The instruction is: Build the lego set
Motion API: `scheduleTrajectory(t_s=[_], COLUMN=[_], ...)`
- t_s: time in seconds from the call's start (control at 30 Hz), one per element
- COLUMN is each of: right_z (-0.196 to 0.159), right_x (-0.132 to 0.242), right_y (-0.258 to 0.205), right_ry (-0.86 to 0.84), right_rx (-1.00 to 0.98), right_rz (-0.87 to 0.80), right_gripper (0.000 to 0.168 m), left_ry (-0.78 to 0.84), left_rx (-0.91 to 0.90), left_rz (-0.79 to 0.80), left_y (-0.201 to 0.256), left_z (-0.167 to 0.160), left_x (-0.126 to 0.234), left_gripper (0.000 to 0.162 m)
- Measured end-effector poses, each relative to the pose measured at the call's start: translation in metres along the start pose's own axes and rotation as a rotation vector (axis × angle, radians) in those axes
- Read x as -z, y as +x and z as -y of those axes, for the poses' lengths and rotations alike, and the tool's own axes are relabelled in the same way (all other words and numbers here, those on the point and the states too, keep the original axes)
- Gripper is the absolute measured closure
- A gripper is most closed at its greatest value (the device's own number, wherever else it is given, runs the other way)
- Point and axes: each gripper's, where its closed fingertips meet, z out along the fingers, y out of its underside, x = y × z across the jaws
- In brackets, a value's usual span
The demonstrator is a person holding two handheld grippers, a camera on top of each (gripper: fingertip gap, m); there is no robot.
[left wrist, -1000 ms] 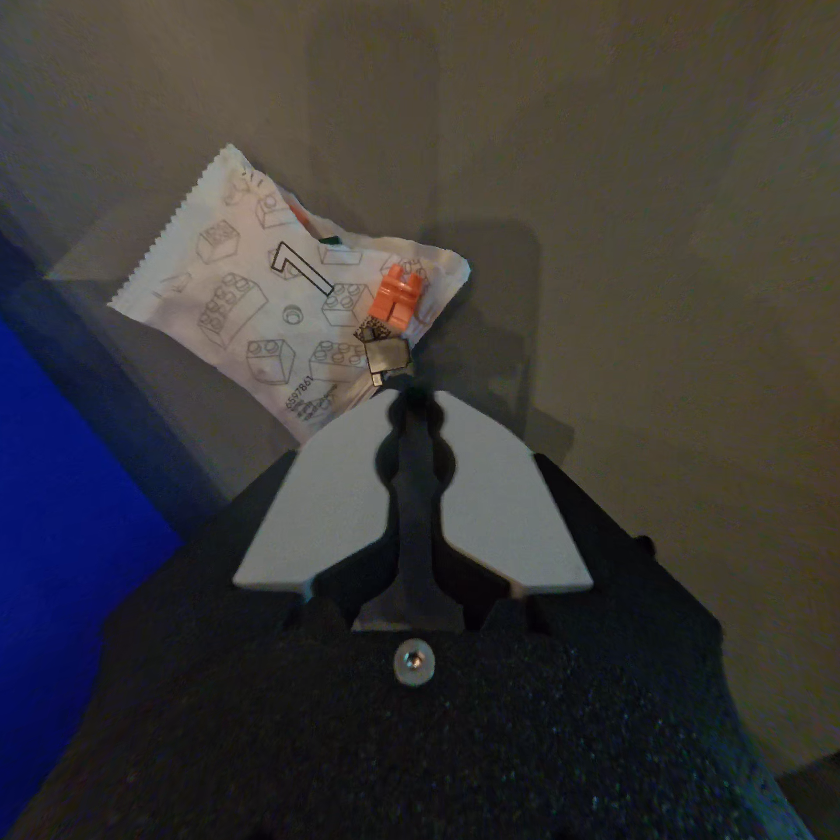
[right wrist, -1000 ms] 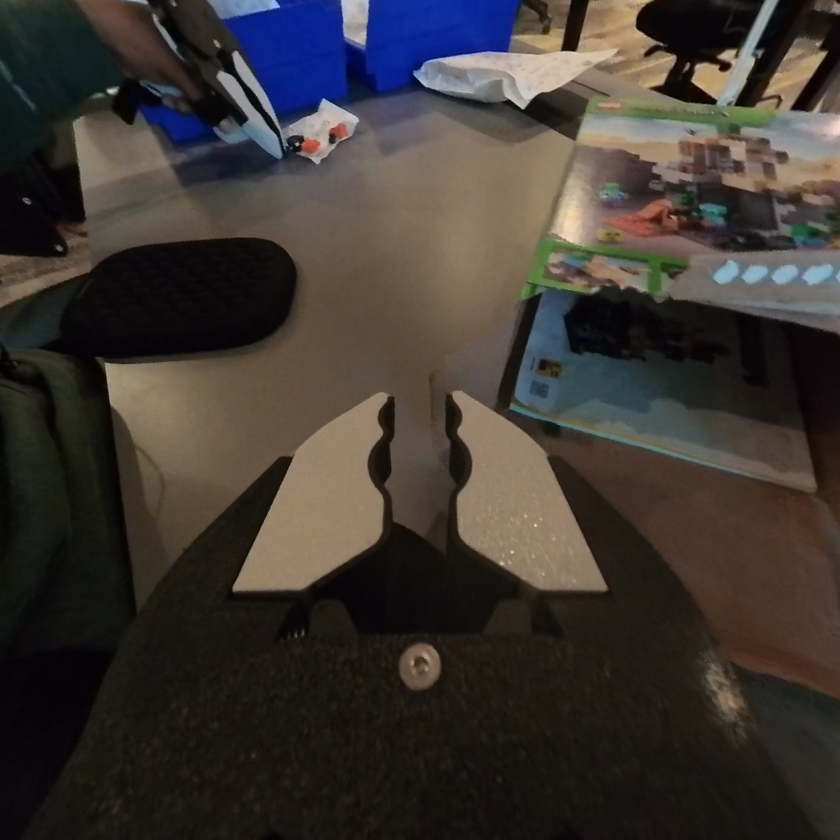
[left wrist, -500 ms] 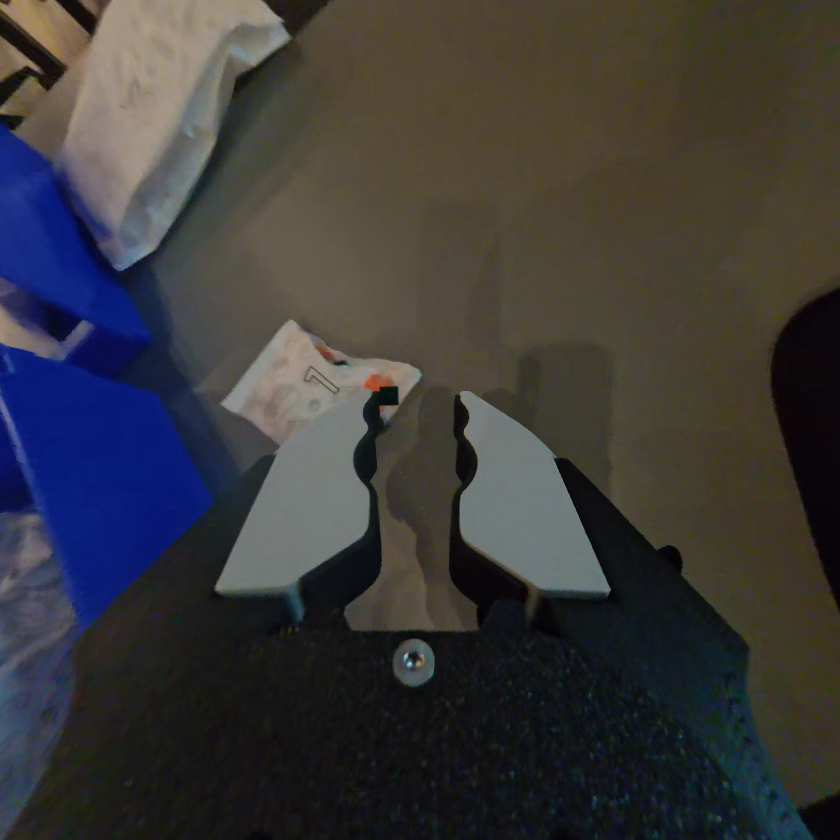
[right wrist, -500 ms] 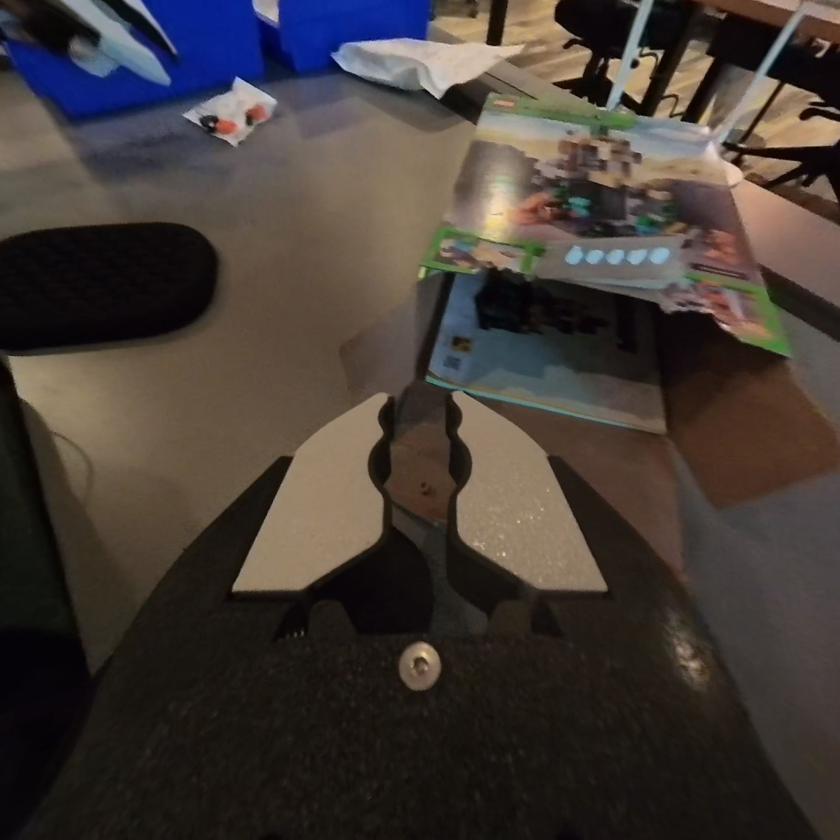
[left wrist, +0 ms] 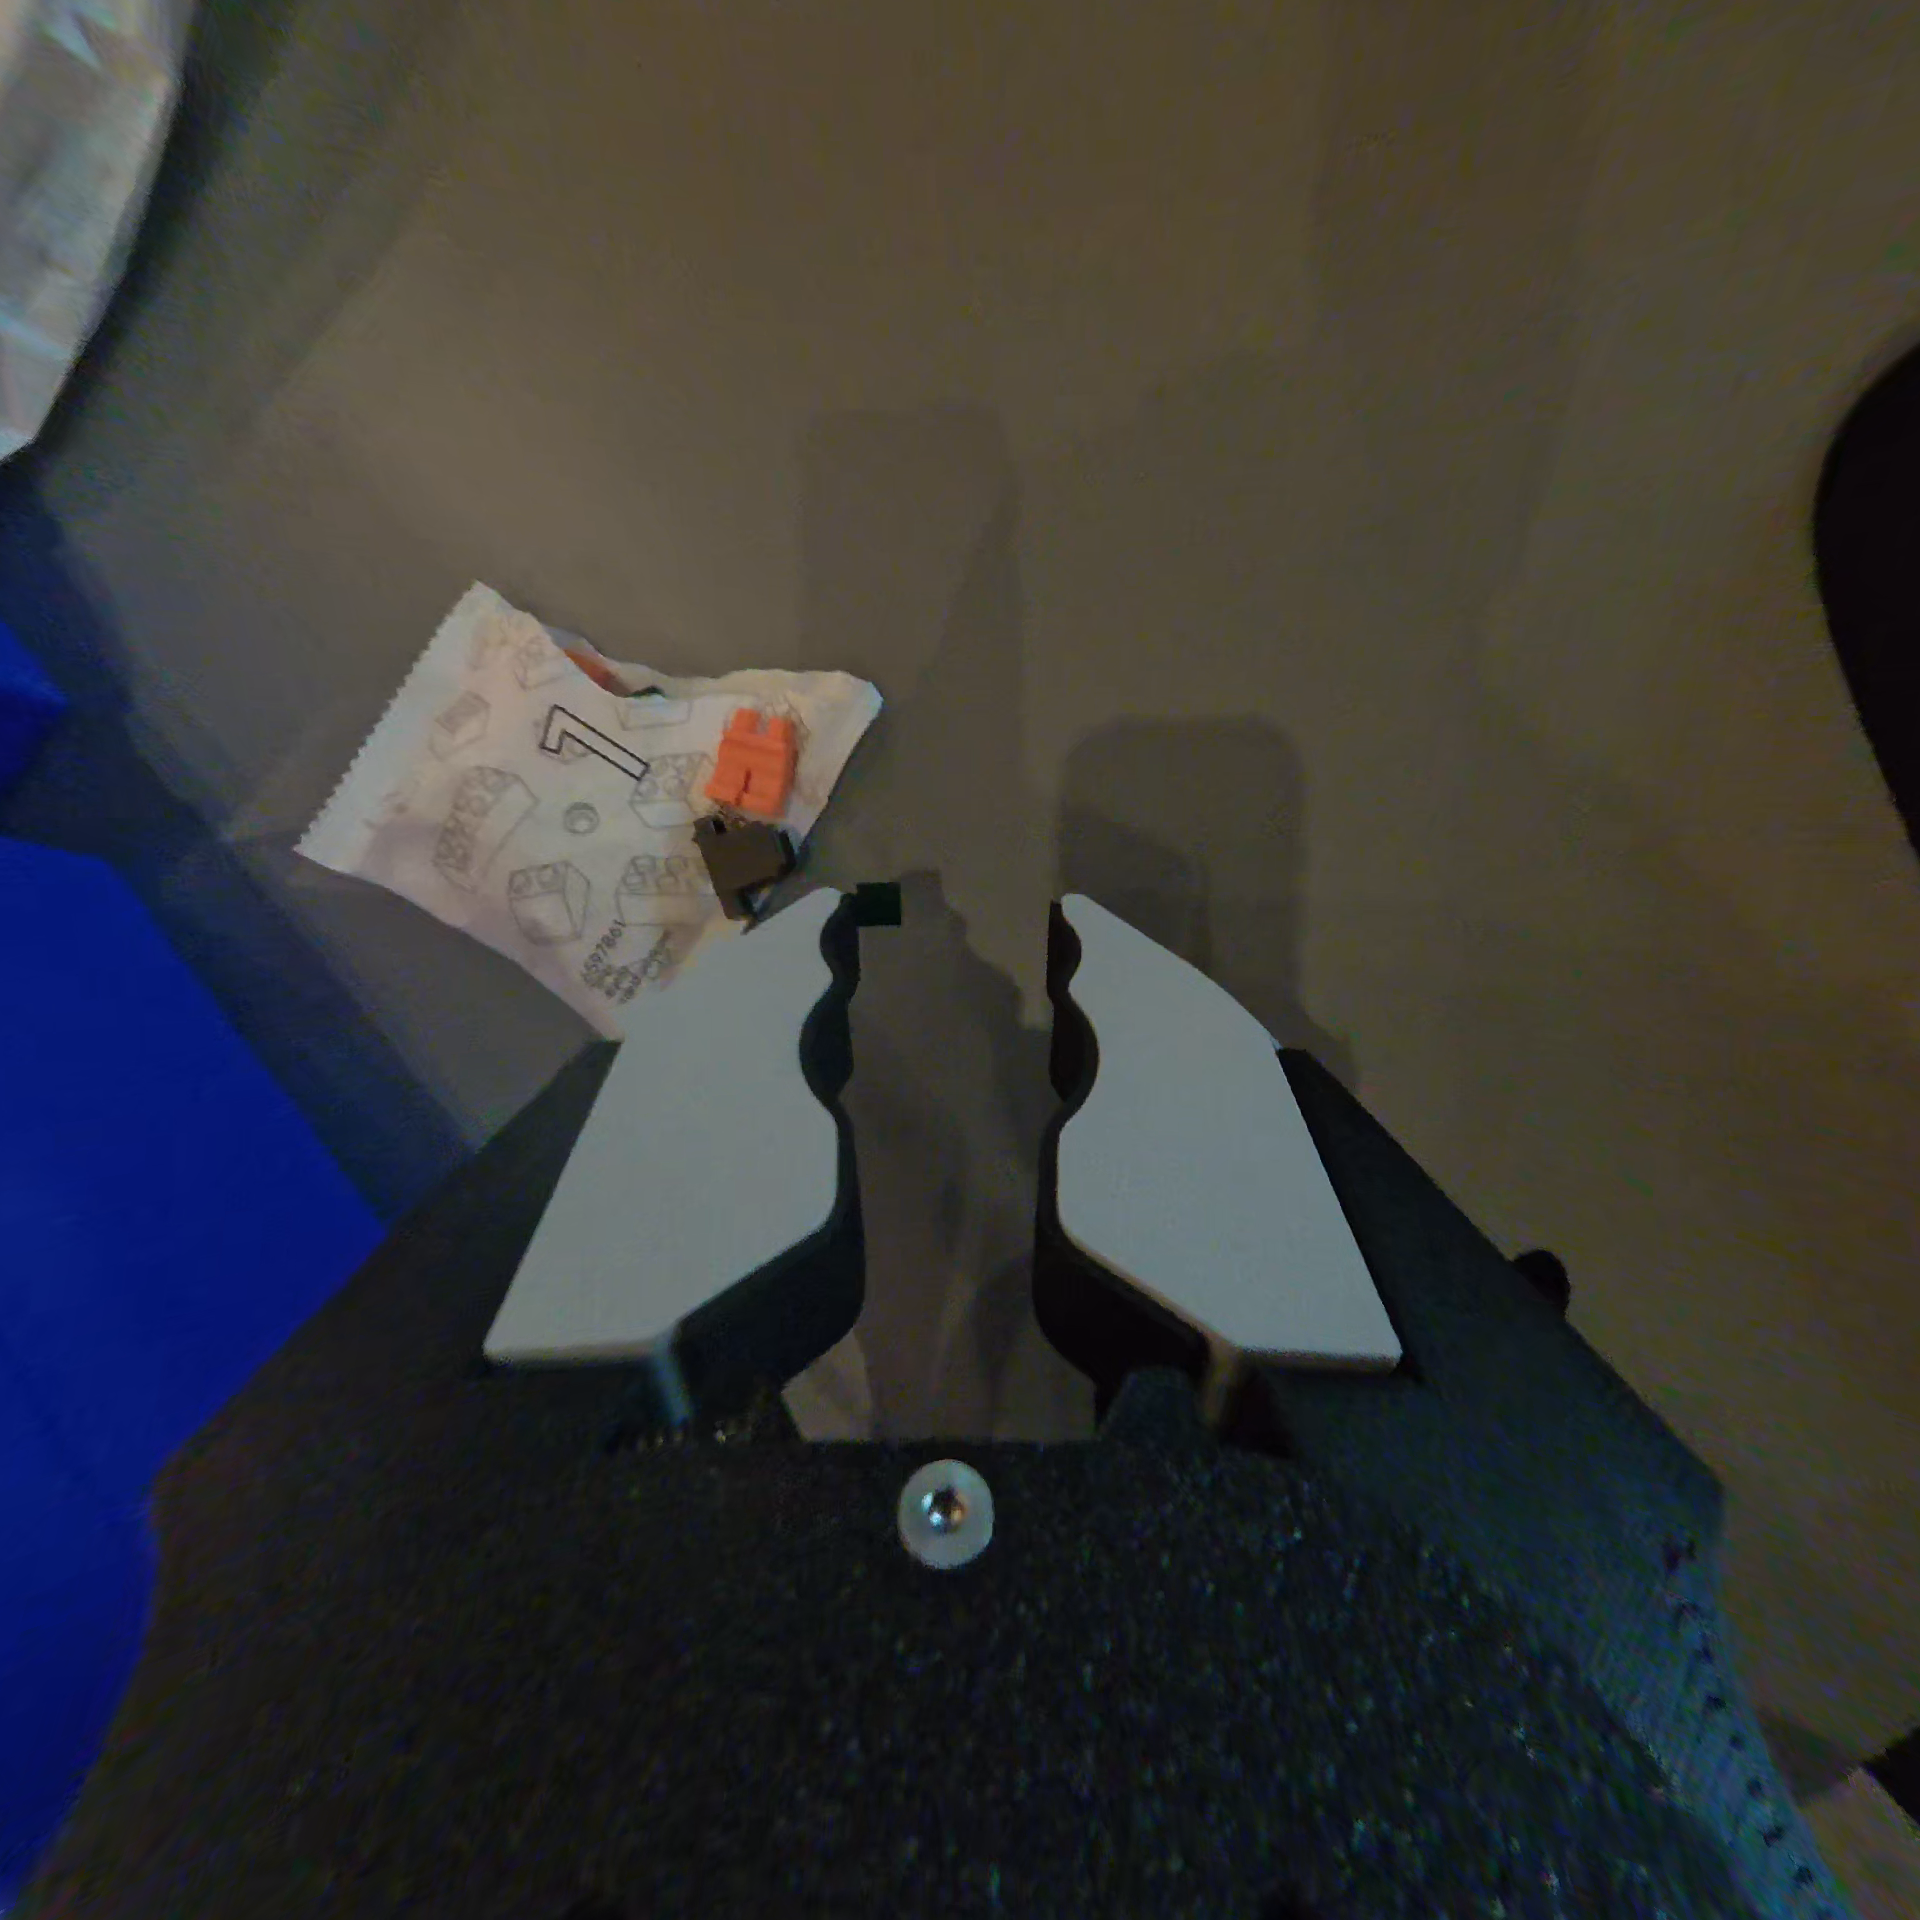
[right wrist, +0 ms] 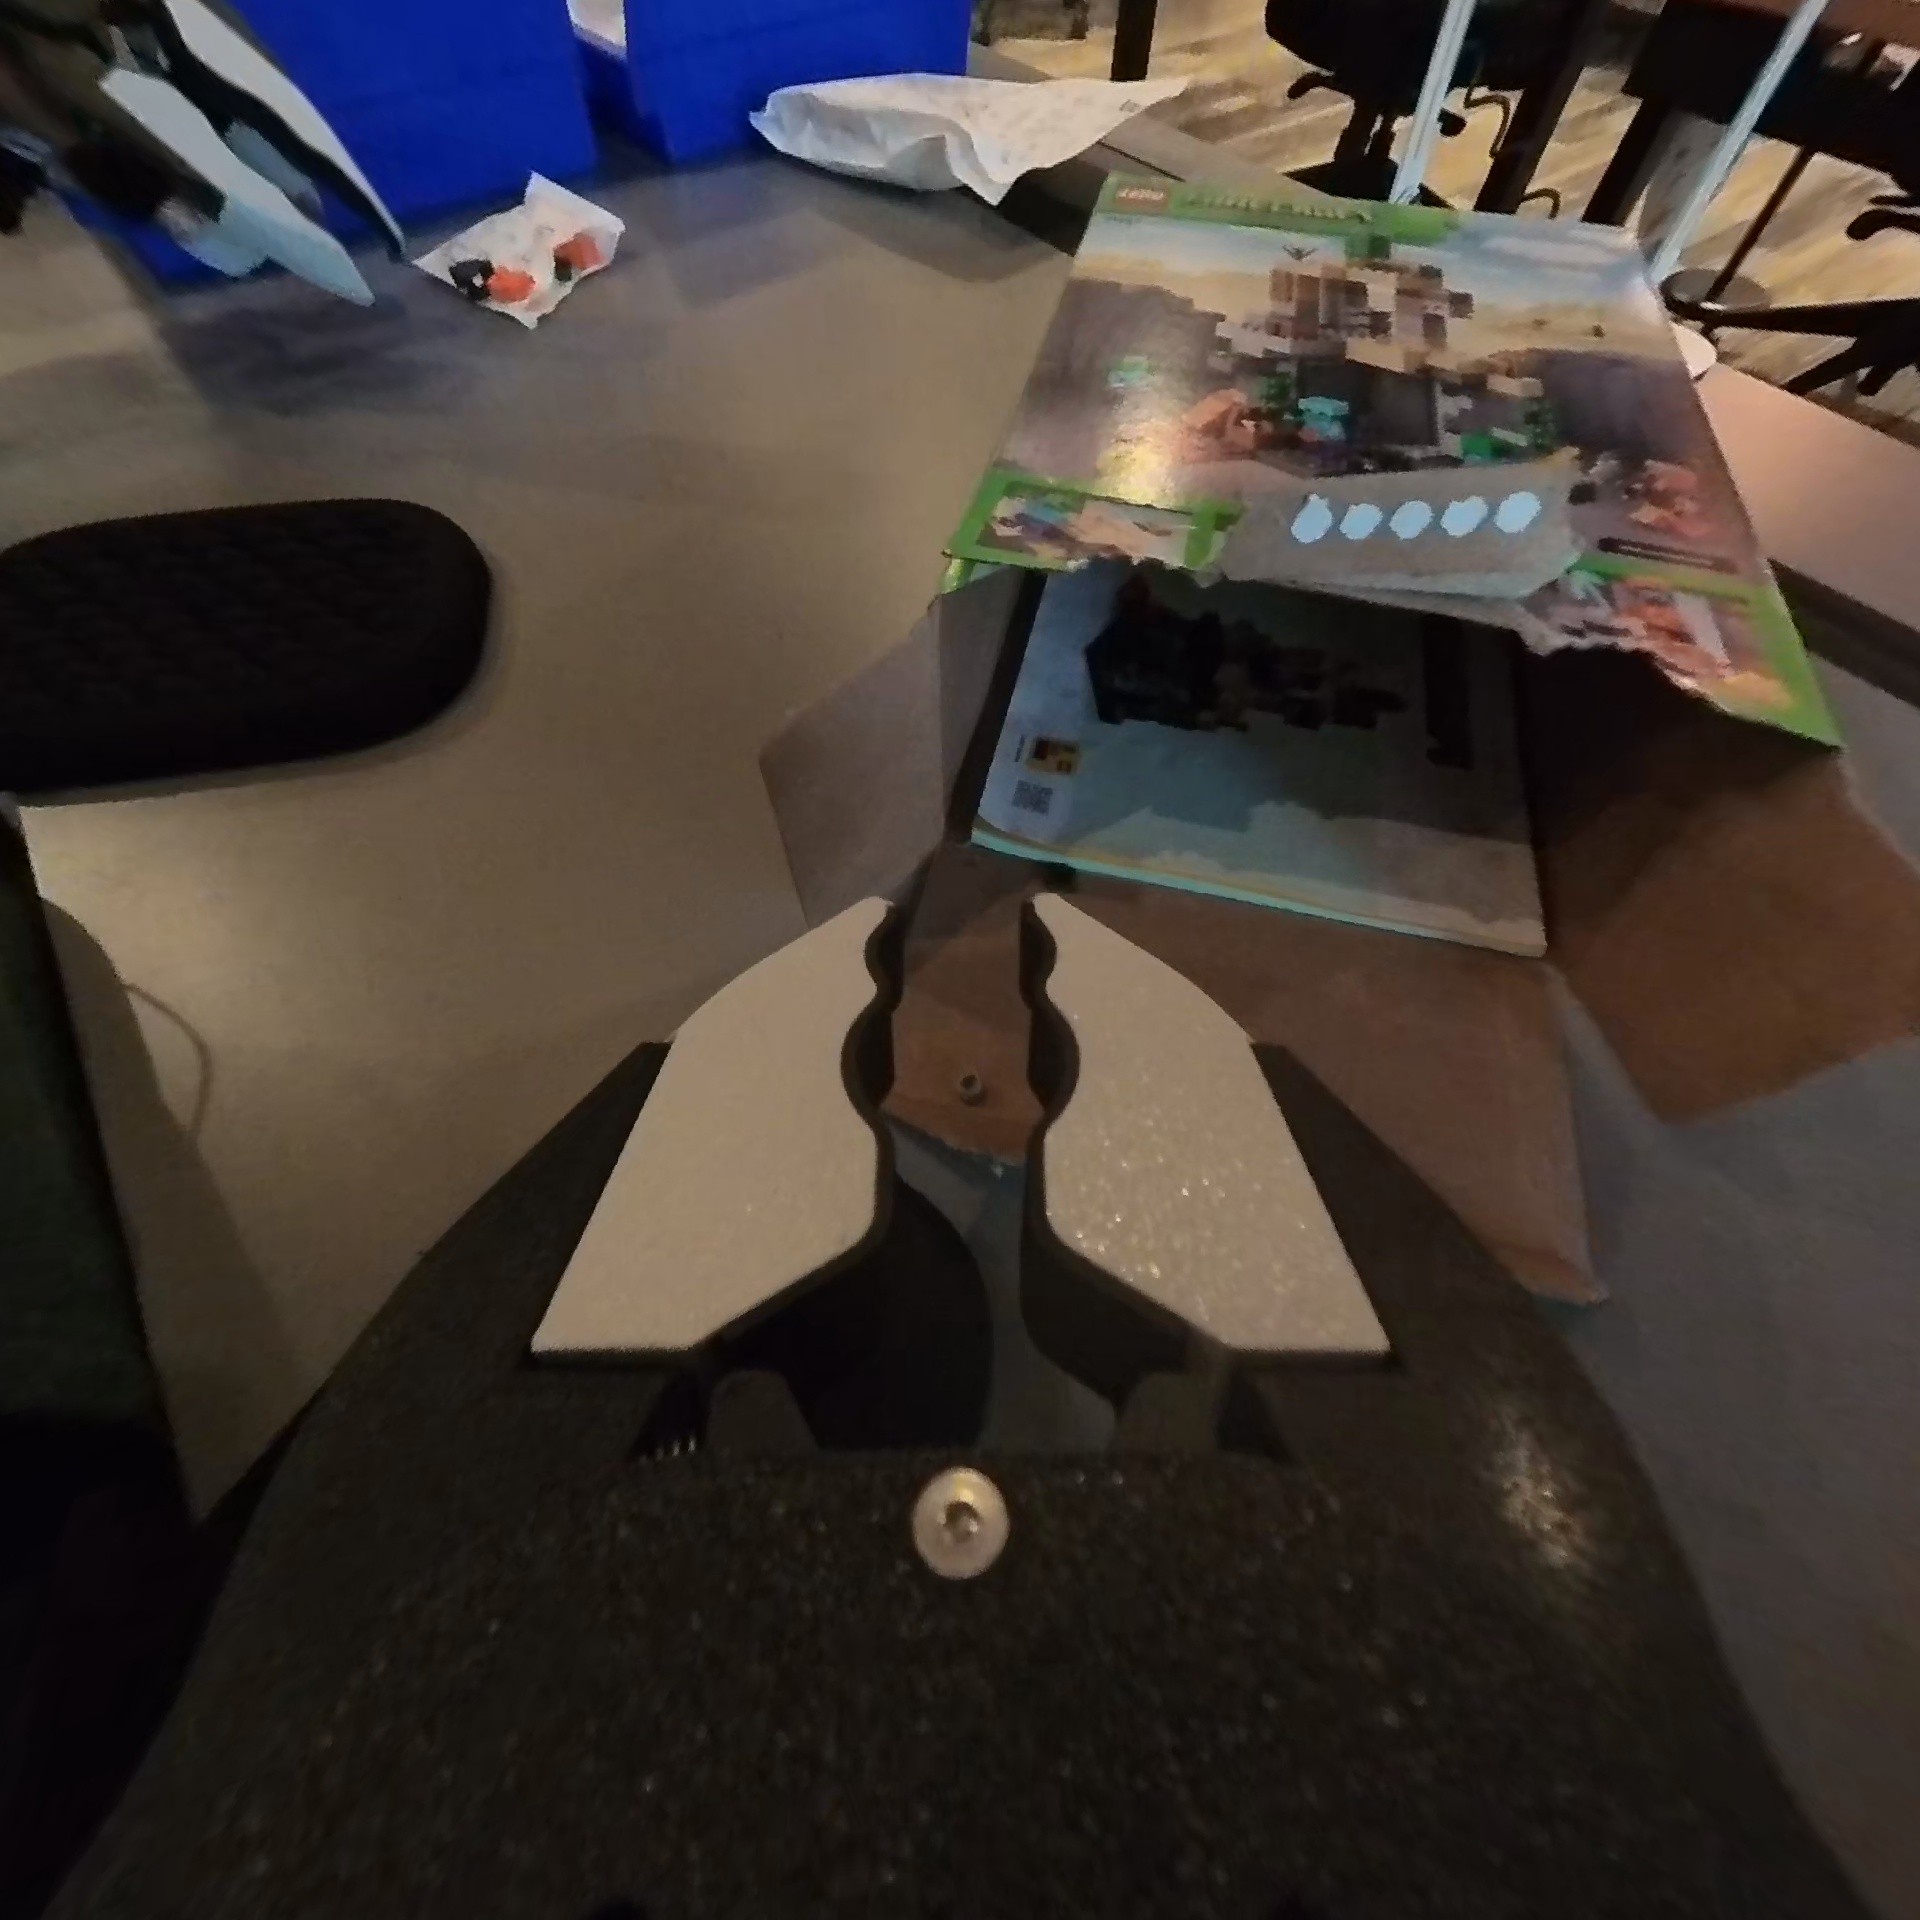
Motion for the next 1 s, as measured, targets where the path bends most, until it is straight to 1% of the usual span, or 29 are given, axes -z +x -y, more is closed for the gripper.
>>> scheduleTrajectory(t_s=[0.07, 0.13, 0.27, 0.33, 0.53, 0.7, 0.8, 0.9, 1.0], right_z=[0.001, 0.003, 0.002, 0.001, -0.001, 0.003, 0.007, 0.017, 0.045], right_x=[-0.002, -0.004, -0.005, -0.006, -0.009, -0.011, -0.010, -0.009, -0.011], right_y=[-0.001, -0.003, -0.006, -0.006, -0.008, -0.011, -0.013, -0.022, -0.048], right_ry=[0.001, 0.003, -0.001, -0.006, -0.013, -0.008, -0.002, 0.021, 0.094], right_rx=[0.002, 0.005, 0.006, 0.002, -0.002, 0.006, 0.016, 0.030, 0.061], right_rz=[0.006, 0.010, 0.015, 0.017, 0.024, 0.031, 0.037, 0.060, 0.131], right_gripper=[0.147, 0.147, 0.147, 0.147, 0.147, 0.147, 0.147, 0.147, 0.150], left_ry=[-0.025, -0.056, -0.063, -0.063, -0.040, -0.004, 0.037, 0.080, 0.112], left_rx=[0.001, 0.001, 0.008, 0.010, -0.034, -0.062, -0.128, -0.178, -0.191], left_rz=[-0.001, 0.001, 0.008, -0.003, 0.008, 0.020, 0.057, 0.098, 0.101], left_y=[-0.001, -0.002, -0.004, -0.002, 0.000, 0.004, 0.009, 0.014, 0.023], left_z=[-0.005, -0.010, -0.011, -0.011, -0.009, -0.005, 0.003, 0.013, 0.020], left_x=[-0.004, -0.008, -0.011, -0.010, -0.007, -0.003, 0.001, 0.005, 0.008], left_gripper=[0.133, 0.146, 0.154, 0.154, 0.121, 0.143, 0.154, 0.154, 0.154])
